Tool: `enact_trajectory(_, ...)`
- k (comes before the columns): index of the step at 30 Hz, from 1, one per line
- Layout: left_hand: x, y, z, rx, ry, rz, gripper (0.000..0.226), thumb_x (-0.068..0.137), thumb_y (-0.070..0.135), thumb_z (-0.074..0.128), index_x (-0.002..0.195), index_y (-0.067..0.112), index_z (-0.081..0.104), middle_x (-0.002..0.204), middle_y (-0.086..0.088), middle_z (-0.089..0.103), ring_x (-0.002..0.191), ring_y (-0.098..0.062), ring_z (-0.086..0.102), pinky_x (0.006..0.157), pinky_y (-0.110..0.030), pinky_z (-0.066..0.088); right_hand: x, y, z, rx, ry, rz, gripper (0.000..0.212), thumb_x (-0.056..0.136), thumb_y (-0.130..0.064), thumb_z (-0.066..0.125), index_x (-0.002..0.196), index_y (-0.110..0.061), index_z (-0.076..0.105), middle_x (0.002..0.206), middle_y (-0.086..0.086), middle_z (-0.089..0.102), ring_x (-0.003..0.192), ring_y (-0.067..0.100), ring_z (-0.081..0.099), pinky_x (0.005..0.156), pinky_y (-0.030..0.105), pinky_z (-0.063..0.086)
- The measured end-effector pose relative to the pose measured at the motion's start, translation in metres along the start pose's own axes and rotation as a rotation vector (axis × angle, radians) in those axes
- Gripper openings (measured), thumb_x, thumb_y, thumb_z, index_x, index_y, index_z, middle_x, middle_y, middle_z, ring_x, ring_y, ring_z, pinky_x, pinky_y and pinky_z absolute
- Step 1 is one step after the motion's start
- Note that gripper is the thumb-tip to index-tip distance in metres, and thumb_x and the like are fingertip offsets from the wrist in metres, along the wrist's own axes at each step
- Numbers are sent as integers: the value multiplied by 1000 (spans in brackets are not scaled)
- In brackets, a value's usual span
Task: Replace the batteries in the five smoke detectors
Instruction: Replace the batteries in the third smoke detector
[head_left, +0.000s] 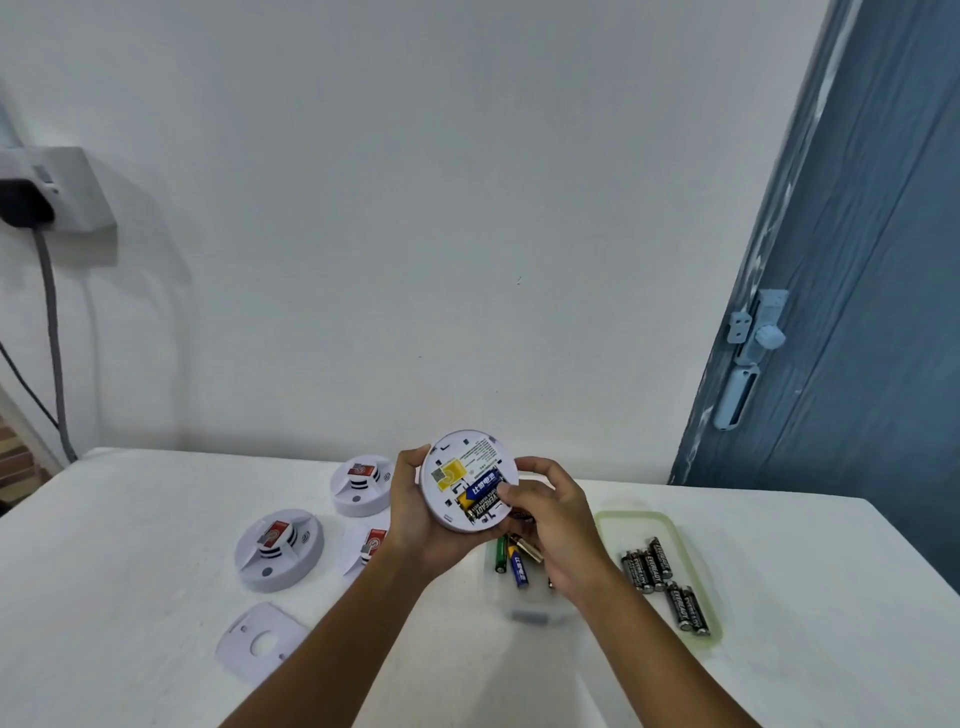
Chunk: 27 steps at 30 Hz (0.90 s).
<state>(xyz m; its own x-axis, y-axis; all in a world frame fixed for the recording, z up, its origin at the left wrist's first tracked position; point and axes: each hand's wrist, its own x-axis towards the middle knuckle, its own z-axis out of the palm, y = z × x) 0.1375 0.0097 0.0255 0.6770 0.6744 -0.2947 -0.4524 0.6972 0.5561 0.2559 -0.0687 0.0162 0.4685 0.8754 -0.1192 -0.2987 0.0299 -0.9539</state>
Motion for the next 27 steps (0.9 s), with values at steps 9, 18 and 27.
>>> enact_trajectory(9,-21,6,-8,38,73,59,59,79,52,41,108,8,69,108,-21,66,94,-36,57,77,-43,48,-1,5,13,-125,-44,-27,25,82,-3,70,104,-8,61,87,11,76,89,32,70,81,47,55)
enact_trajectory(18,-70,47,-83,8,137,159,53,78,48,44,101,10,71,104,-18,66,93,-36,57,83,-43,44,-26,31,85,-345,-137,-47,17,88,-15,66,104,-14,63,88,1,69,77,12,65,64,25,51)
enact_trajectory(27,-141,109,-222,-41,-15,190,69,55,43,78,115,10,70,127,-23,61,110,-48,60,85,-49,52,-54,109,162,-816,-261,-118,16,79,-10,74,93,-13,67,86,-3,64,76,10,58,64,14,42)
